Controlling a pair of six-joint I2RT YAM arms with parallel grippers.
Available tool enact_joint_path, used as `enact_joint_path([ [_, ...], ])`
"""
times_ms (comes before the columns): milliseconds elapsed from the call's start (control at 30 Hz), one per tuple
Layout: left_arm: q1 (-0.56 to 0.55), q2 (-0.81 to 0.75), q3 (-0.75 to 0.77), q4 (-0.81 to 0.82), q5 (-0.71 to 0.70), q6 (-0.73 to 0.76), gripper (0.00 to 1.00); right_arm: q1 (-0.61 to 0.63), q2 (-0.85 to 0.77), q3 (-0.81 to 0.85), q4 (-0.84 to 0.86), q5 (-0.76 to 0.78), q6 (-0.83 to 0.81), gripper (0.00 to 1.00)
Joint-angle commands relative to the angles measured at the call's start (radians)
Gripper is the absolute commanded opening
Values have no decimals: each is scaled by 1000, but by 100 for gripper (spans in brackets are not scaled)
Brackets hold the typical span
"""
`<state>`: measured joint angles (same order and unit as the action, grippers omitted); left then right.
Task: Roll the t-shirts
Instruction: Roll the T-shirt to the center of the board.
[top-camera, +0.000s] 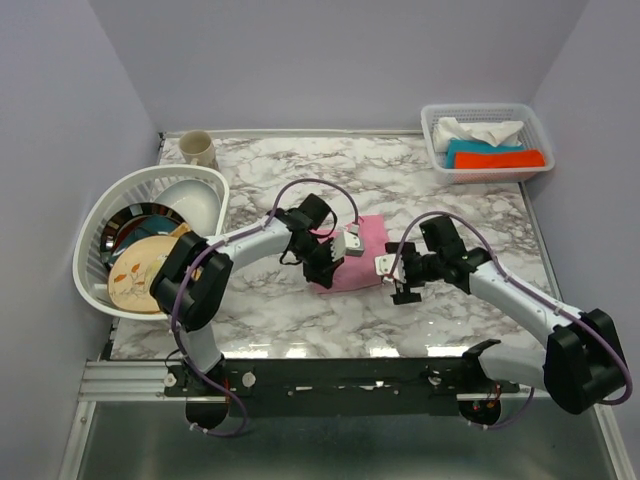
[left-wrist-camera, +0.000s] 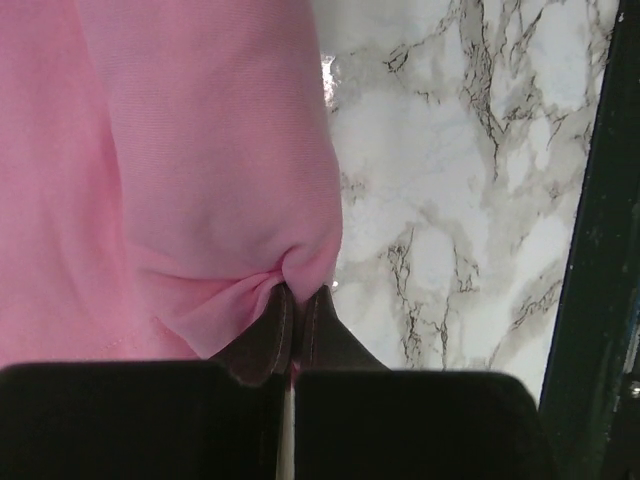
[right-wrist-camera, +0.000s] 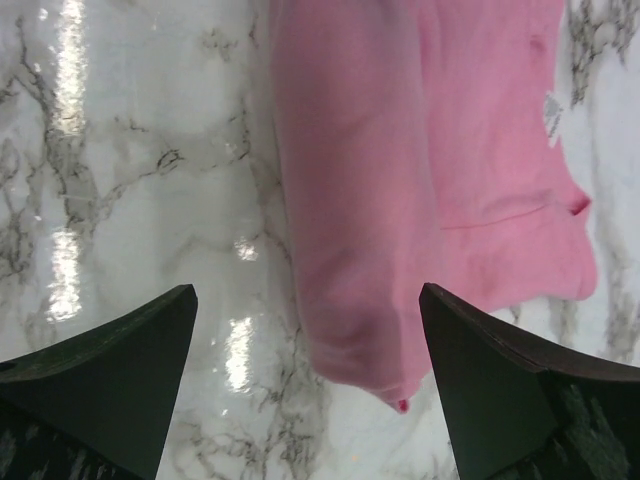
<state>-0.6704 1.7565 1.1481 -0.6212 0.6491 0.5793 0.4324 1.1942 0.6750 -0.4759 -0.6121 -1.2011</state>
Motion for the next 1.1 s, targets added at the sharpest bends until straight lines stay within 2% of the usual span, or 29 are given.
enact_joint_path([
  [0, 43, 46, 58, -124, 144, 28, 0, 38, 28, -35, 186, 55, -120, 100],
  [333, 98, 119, 153, -218, 230, 54, 0, 71, 108, -100, 272, 75, -238, 100],
  [467, 120, 136, 171, -259, 248, 79, 0, 88, 148, -100, 338, 103, -212, 97],
  [567, 126, 146, 177, -273, 250, 85, 0, 92, 182, -83, 375, 133, -167, 67],
  [600, 127, 146, 177, -275, 247, 82, 0, 91, 189, -75, 378, 140, -138, 53],
  [667, 127, 140, 168, -265, 224, 76, 10, 92, 208, -55, 369, 161, -118, 43],
  [700, 127, 135, 164, -258, 210, 71, 23, 92, 209, -49, 362, 166, -108, 34],
  [767, 129, 97, 139, -215, 181, 48, 32, 92, 209, -26, 317, 164, -104, 25],
  [800, 130, 72, 127, -195, 140, 41, 34, 92, 208, -16, 295, 161, -104, 16],
  [933, 130, -109, -6, -23, 6, -24, 49, 92, 225, 58, 154, 132, -103, 10],
  [1000, 129, -234, -72, 118, -43, -91, 56, 94, 272, 136, 62, 126, -51, 4],
  [1033, 129, -270, -137, 161, -89, -114, 64, 92, 292, 164, 27, 126, -42, 3],
  [1067, 120, -332, -164, 231, -110, -145, 68, 92, 307, 184, -25, 115, -31, 3],
])
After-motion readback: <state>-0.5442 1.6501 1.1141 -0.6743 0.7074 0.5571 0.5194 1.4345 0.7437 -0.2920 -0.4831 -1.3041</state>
